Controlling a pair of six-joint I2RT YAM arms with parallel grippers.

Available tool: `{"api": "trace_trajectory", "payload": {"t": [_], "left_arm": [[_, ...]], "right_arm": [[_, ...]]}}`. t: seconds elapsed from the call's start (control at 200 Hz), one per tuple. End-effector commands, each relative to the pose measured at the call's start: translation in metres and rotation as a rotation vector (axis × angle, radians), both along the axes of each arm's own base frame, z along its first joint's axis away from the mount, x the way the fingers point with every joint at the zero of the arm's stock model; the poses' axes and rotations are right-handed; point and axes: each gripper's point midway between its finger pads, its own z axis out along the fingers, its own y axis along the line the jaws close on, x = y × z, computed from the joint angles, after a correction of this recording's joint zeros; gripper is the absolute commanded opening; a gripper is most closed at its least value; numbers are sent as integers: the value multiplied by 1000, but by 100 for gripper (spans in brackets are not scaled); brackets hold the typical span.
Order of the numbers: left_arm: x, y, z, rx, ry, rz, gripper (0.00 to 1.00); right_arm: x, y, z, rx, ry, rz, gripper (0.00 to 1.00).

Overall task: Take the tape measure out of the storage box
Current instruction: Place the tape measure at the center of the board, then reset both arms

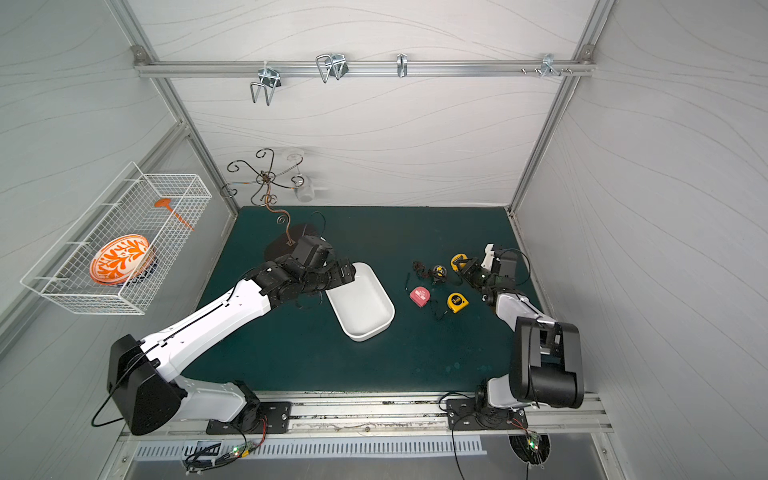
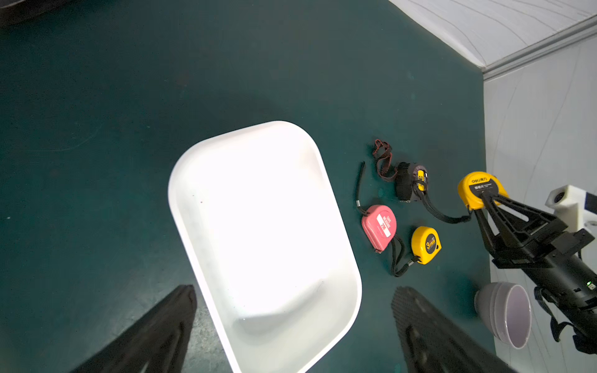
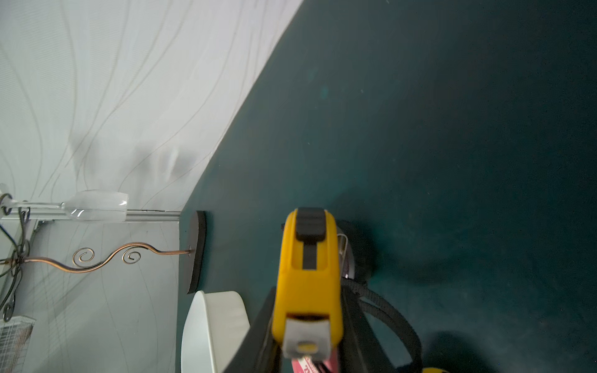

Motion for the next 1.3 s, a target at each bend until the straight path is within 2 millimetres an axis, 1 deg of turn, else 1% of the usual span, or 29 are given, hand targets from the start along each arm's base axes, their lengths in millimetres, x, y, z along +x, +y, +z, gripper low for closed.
{"api": "trace_trajectory", "payload": {"t": [0.0,0.21,0.36,0.38,0.405,0.48,0.515,0.635,0.725,0.85,0.89,0.985,1.16,1.295], "left_arm": [[6,1,10,-20,-44,2,100],[6,3,11,-27,-51,9,100],[5,6,10,-30,-51,17,100],[5,7,9,-30,-50,19,100],[5,7,9,-31,-52,20,100],[5,9,7,-29,-48,24,100],[5,10,6,-29,-48,27,100],[6,13,1,-38,-41,35,100],[6,17,-2,-27,-40,38,100],[5,30,-6,-7,-43,57,100],[6,36,-9,4,-46,69,100],[5,52,-10,27,-63,90,100],[6,80,-10,93,-108,123,100],[10,91,-7,177,-194,84,100]], "right_arm": [[2,-1,-7,25,16,-10,0],[0,-9,-40,24,137,-40,0],[-3,-14,-53,14,176,-48,0],[-3,-14,-53,11,178,-47,5],[-3,-14,-54,10,176,-43,15],[-4,-13,-52,6,168,-37,38],[-4,-13,-50,-2,164,-31,46],[-6,-14,-43,-54,164,-20,58],[-8,-15,-33,-95,159,-14,63],[-14,-13,-19,-164,156,12,75],[-18,-11,-16,-190,160,27,80],[-26,-5,-9,-239,173,65,98],[-38,6,3,-360,151,131,99],[-40,13,15,-477,68,189,99]]}}
